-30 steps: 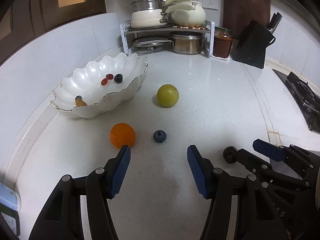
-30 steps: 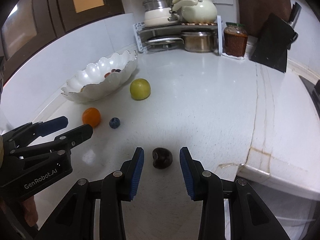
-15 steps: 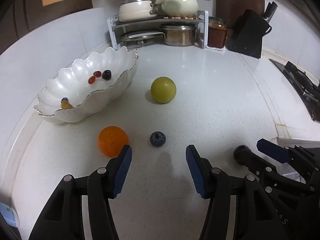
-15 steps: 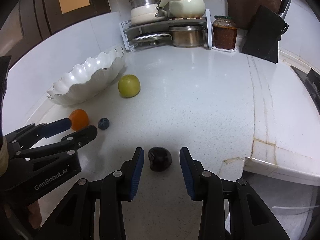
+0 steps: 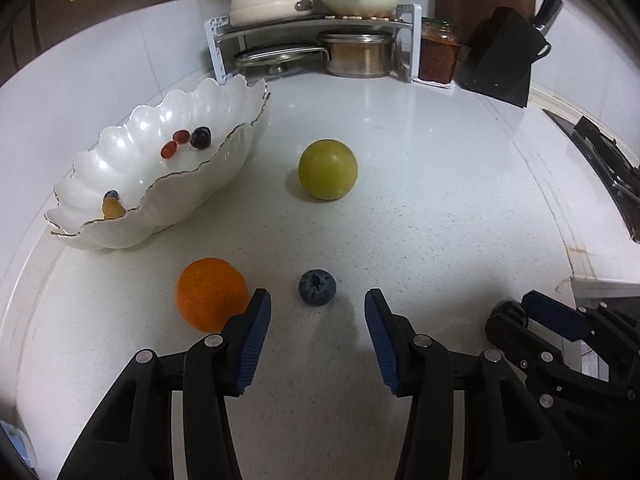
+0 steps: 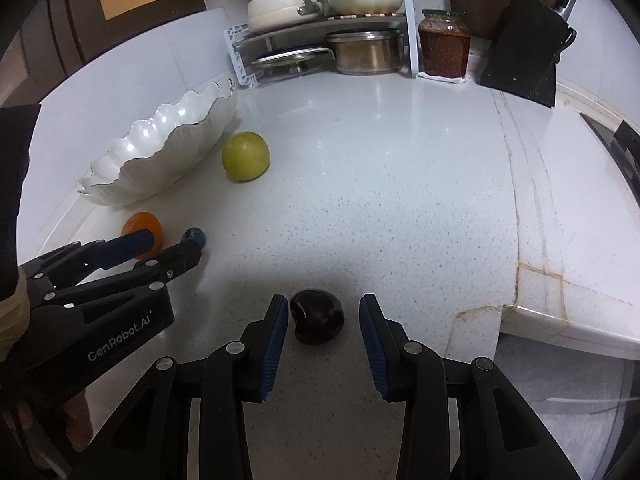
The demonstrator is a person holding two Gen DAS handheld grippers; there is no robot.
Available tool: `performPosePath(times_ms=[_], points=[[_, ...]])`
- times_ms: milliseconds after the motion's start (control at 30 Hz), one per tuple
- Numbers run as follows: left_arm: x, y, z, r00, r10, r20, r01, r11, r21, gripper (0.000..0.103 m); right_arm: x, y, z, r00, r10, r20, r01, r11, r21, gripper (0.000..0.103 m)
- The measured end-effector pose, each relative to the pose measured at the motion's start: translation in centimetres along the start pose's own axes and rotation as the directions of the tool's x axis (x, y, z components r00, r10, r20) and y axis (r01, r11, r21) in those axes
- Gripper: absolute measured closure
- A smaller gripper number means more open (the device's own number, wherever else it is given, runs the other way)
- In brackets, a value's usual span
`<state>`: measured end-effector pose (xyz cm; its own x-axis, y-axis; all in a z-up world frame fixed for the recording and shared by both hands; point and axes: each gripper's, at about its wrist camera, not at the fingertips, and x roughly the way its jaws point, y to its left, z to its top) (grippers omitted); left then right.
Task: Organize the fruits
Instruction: 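Lower the left tool toward a blueberry while the right tool lowers toward a dark plum, then grasp the blueberry with the left tool while the right tool grasps the dark plum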
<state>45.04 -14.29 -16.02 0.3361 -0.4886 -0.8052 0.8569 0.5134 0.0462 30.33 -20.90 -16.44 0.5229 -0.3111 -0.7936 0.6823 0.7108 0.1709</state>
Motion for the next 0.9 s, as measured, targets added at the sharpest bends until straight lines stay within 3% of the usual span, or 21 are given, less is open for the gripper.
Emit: performPosePath(times_ms=[367,633,900], points=[[1.9,0.5,0.6,0.999,-0.012,-0.050,0.011,0.999,-0.032,0.063,0.5,0.1,0.2,1.000,0.000,-0.011,0.000,1.000,-0.005,0.068],[2.4,0.2,0.8,0.998,-0.014,-0.067,0.012,0.999,-0.033,0.079,0.7,0.1,0.4,1.000,0.009,-0.013,-0.009,1.000,-0.009,0.069],[1.0,-0.3,0.6,0.999,0.016,-0.049,-0.018,0.999,-0.030,0.080,0.7,0.2,0.5,0.999,0.045,-0.022,-0.046,0.998,-0.039,0.075]])
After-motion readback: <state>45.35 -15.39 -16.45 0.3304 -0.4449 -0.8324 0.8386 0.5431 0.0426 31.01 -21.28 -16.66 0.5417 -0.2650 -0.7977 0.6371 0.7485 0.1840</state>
